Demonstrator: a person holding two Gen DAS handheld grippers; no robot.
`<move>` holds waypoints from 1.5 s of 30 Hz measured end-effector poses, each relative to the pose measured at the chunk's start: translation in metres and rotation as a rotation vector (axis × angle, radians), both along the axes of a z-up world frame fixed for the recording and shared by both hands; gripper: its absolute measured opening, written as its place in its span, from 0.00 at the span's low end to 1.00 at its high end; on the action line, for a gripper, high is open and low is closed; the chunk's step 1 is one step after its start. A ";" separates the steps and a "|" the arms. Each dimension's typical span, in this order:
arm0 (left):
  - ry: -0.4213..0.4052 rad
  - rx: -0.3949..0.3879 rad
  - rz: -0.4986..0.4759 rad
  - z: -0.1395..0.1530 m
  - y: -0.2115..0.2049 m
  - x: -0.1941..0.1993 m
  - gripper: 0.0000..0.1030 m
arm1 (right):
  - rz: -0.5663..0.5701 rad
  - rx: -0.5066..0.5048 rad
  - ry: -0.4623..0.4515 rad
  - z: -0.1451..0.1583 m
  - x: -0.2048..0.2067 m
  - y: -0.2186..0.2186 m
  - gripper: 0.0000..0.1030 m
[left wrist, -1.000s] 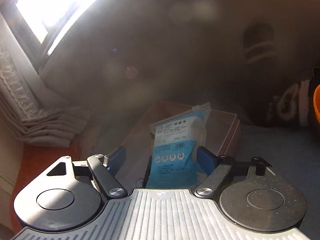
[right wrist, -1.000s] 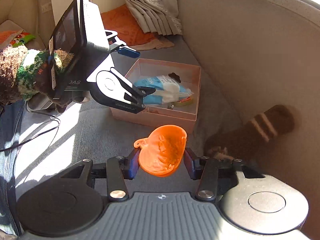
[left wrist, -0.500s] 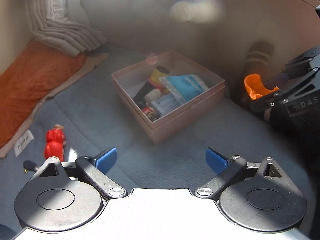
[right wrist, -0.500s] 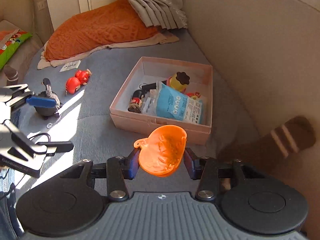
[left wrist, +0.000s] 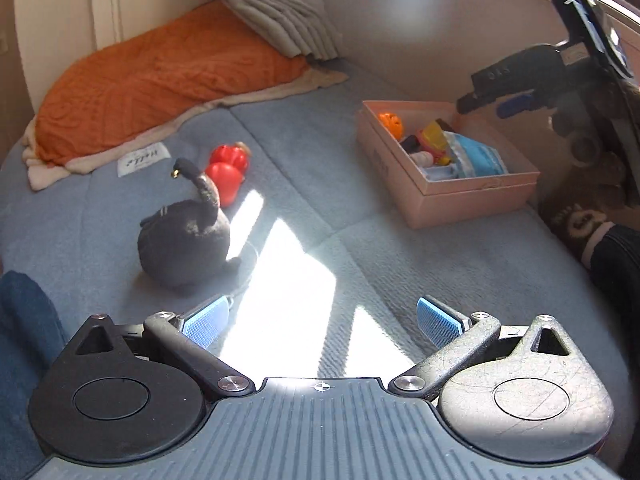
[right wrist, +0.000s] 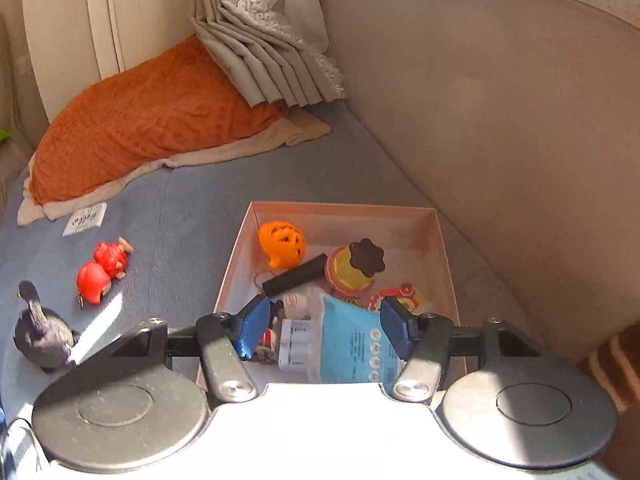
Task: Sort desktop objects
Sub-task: 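Grasp the red round toy figure with the right tool, then set the red toy down on the blanket and open the right tool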
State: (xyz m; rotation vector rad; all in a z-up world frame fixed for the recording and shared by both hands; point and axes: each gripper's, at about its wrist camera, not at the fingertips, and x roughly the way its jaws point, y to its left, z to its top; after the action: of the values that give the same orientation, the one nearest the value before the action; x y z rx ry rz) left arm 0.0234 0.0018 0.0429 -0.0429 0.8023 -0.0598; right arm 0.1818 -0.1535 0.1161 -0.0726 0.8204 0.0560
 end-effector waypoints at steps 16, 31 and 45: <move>0.018 -0.012 0.265 -0.029 0.039 0.010 1.00 | 0.246 0.113 0.127 -0.040 0.071 0.214 0.76; 0.099 -0.050 0.263 -0.048 0.040 0.018 1.00 | 0.325 0.036 0.219 -0.051 0.072 0.236 0.32; 0.108 -0.006 0.308 -0.054 0.039 0.024 1.00 | 0.302 -0.019 0.274 -0.030 -0.092 0.087 0.10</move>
State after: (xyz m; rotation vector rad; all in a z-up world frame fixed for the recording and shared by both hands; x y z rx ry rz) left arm 0.0470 0.0409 -0.0115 -0.1758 0.8959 0.2328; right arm 0.0902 -0.0662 0.0862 -0.2104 1.0786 0.3489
